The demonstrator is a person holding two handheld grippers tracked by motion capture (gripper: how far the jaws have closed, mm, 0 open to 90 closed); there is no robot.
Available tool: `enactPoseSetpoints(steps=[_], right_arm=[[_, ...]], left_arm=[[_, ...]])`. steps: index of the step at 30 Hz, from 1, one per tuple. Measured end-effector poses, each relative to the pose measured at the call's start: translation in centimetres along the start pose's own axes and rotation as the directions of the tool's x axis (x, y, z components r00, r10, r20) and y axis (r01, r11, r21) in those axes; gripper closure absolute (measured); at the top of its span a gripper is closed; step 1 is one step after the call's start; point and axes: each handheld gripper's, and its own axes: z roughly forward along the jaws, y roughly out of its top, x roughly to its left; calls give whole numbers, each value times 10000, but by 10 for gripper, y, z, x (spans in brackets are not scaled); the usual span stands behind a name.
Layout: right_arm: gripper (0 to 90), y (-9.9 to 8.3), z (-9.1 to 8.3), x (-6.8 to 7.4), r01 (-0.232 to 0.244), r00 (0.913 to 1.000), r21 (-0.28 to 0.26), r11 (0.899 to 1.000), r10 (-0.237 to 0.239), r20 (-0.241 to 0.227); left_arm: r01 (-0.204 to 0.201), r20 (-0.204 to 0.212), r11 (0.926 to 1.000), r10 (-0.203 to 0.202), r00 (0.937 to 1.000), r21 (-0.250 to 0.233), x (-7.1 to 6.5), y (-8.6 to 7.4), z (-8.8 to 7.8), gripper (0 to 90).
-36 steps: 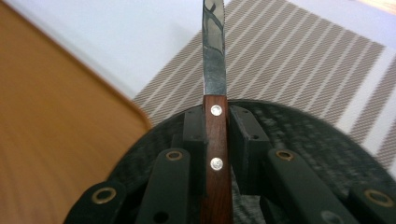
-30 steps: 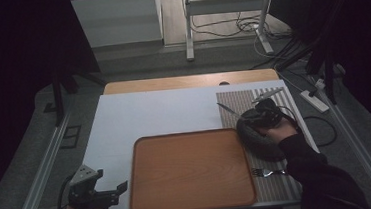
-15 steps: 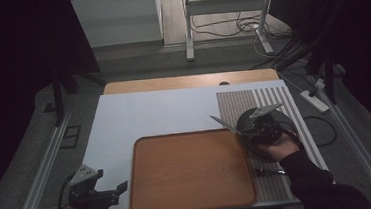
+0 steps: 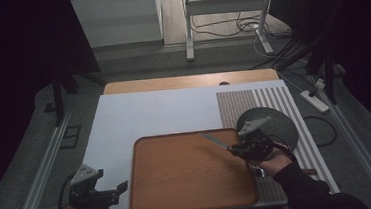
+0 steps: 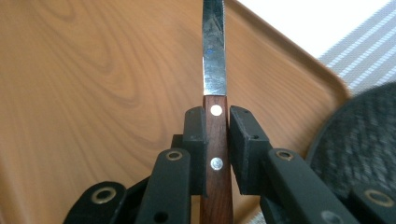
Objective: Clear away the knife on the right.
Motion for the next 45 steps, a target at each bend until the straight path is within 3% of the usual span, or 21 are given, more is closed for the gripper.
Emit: enactPoseSetpoints(steps=[8, 15, 25, 30, 32, 34, 35, 39, 45], right_arm=[[773, 4, 8, 12, 274, 9993, 69, 9996, -273, -243], [772, -1, 28, 8, 356, 9994, 617, 9975, -355, -34], [763, -6, 46, 11, 584, 9980, 1411, 9883, -545, -314], [582, -1, 38, 5, -3, 9988, 1052, 9945, 54, -480], [554, 3, 32, 4, -90, 9993, 771, 9970, 117, -357], [577, 8, 30, 3, -47, 9967, 616, 9981, 96, -806], [623, 11, 31, 4, 193, 9942, 653, 9977, -123, -1069], [876, 19, 37, 18, 1207, 9864, 1059, 9870, -1073, -1241], [897, 28, 62, 27, 1754, 9799, 1702, 9697, -1552, -1256]], left_arm=[[-3, -13, 10000, 3, 10000, 17, 0, 0, 0, 44], [-20, -23, 10000, 20, 10000, 20, -1, 0, 0, 44], [-38, -29, 10000, 38, 10000, 26, -1, 0, 0, 44], [-13, -23, 10000, 13, 10000, 25, 0, 0, 0, 44], [2, -27, 10000, -2, 10000, 33, 0, 0, 1, 45], [2, -28, 10000, -2, 10000, 38, 0, 0, 1, 45], [0, -28, 10000, 0, 10000, 44, 0, 1, 1, 45], [-24, -39, 10000, 24, 10000, 75, -1, 1, 1, 45], [-35, -46, 10000, 36, 10000, 90, -1, 1, 1, 45]])
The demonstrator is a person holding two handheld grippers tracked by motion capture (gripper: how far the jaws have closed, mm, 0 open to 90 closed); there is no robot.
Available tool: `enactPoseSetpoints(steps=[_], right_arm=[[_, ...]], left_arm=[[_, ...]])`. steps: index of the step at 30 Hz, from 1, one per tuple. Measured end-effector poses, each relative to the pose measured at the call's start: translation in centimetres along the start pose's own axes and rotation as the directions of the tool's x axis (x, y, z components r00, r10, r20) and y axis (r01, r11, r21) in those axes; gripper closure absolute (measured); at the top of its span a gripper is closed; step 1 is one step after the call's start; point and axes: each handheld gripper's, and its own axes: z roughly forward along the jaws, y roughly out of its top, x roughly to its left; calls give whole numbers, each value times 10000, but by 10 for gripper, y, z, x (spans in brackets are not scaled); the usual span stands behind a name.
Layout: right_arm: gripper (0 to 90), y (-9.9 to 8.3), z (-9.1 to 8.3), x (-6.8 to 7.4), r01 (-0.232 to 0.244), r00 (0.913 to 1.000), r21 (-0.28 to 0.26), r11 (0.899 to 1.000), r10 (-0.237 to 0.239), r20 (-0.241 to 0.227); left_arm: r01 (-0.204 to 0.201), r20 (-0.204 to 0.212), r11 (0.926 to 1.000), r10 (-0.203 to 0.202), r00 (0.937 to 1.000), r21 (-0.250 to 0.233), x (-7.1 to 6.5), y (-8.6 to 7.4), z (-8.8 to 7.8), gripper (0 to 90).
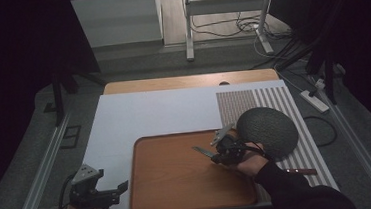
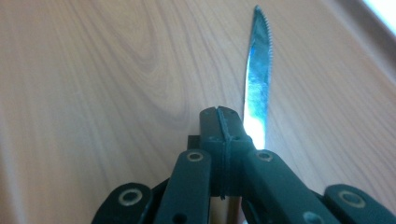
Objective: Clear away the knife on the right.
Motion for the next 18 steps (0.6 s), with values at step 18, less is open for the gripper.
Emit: enactPoseSetpoints(steps=[18], right_arm=[[897, -22, -6, -25, -1002, 9923, 372, 9943, 972, 764]], left_arm=[[-36, 26, 10000, 36, 10000, -54, 0, 0, -1, 45]])
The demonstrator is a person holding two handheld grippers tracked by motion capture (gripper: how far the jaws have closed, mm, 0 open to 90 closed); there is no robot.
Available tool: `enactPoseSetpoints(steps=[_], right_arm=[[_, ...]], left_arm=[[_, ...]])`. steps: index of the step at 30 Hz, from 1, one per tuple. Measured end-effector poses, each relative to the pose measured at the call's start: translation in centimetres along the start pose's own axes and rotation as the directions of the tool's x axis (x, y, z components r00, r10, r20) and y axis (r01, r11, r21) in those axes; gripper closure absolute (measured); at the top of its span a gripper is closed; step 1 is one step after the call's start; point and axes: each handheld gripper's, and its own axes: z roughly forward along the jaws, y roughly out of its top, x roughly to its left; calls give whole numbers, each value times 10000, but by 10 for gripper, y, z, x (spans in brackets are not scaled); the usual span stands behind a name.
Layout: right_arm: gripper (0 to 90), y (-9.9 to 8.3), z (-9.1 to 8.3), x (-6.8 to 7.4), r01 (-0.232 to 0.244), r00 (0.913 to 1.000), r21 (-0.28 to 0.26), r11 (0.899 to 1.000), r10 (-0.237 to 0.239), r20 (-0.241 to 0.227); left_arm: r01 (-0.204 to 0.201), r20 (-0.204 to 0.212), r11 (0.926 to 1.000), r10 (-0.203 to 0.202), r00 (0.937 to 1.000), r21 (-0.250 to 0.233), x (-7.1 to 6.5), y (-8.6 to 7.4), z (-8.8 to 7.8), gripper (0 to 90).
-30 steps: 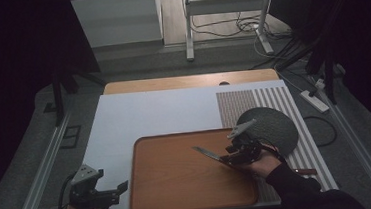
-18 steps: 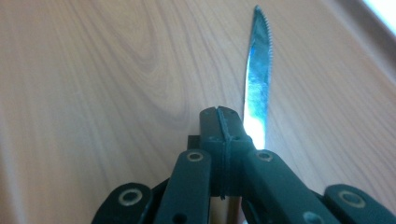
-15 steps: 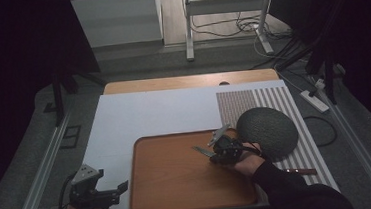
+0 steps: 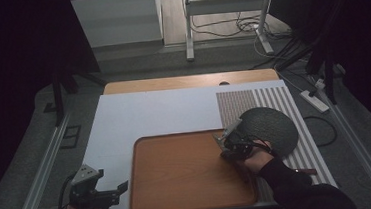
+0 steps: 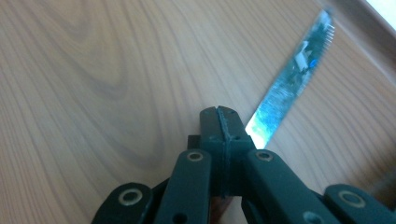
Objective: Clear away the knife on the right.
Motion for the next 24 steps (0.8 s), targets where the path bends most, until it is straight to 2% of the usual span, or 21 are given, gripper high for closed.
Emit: enactPoseSetpoints(steps=[11, 18, 21, 24], right_arm=[[897, -20, -13, -13, -899, 9958, 187, 9958, 895, 188], [897, -23, -15, -13, -1002, 9946, 295, 9945, 993, 284], [881, -21, -18, -12, -929, 9955, 26, 9957, 928, 195], [808, -19, -22, -10, -881, 9958, -416, 9952, 891, 229]], left_arm=[[-26, -3, 10000, 26, 10000, 31, 0, 0, 0, 46], [-39, -10, 10000, 39, 10000, 38, 0, 1, 0, 46], [-35, -8, 10000, 35, 10000, 45, 0, 1, 0, 47], [-18, 0, 10000, 18, 10000, 52, 0, 1, 1, 47]])
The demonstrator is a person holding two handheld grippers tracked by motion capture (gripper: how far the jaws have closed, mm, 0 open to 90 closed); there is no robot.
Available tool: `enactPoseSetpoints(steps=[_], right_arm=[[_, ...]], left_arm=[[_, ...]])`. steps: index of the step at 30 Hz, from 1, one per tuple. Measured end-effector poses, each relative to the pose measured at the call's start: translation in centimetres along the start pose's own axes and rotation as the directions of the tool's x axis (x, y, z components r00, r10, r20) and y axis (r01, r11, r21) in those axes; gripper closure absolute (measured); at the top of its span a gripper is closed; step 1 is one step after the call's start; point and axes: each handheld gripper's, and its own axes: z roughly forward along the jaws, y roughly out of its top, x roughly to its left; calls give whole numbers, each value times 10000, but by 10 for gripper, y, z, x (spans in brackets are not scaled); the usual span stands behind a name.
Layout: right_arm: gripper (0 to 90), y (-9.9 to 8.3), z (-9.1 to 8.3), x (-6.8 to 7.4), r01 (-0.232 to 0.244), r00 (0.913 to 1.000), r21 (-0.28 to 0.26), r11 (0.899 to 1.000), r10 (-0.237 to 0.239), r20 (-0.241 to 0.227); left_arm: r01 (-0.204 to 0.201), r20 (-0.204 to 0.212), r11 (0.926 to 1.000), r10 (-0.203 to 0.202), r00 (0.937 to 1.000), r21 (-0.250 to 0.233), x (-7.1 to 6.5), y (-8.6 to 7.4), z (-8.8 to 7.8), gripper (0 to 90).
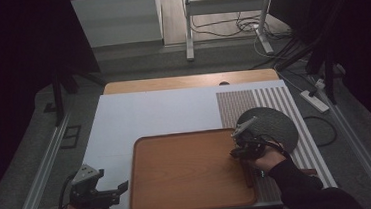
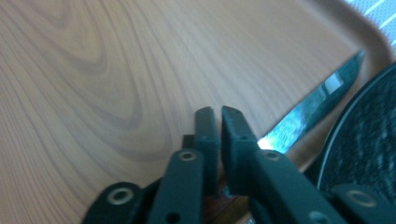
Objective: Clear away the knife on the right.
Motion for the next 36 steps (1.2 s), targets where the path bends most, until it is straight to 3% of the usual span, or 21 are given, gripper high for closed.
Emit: enactPoseSetpoints(steps=[9, 17, 23, 28, 30, 36], right_arm=[[541, 4, -11, 3, 33, 9999, -762, 9971, -23, 124], [210, 4, -19, 6, -137, 9994, -1230, 9923, 173, 284], [122, 2, -28, 6, -63, 9994, -1404, 9901, 108, 315], [96, -4, -34, 3, -399, 9986, -1563, 9869, 448, 276], [30, -7, -36, 3, -363, 9982, -1644, 9857, 437, 412], [9, -13, -39, 1, -459, 9972, -1684, 9847, 553, 512]], left_arm=[[5, 6, 10000, -5, 10000, 66, 0, 0, 1, 49], [-3, 2, 10000, 3, 10000, 99, 0, 0, 1, 49], [24, 11, 9999, -24, 10000, 101, 0, 0, 1, 51], [28, 7, 10000, -28, 10000, 94, 0, 0, 1, 51], [25, 5, 9999, -25, 10000, 98, 0, 0, 1, 52], [10, 4, 9999, -10, 10000, 109, 0, 0, 1, 52]])
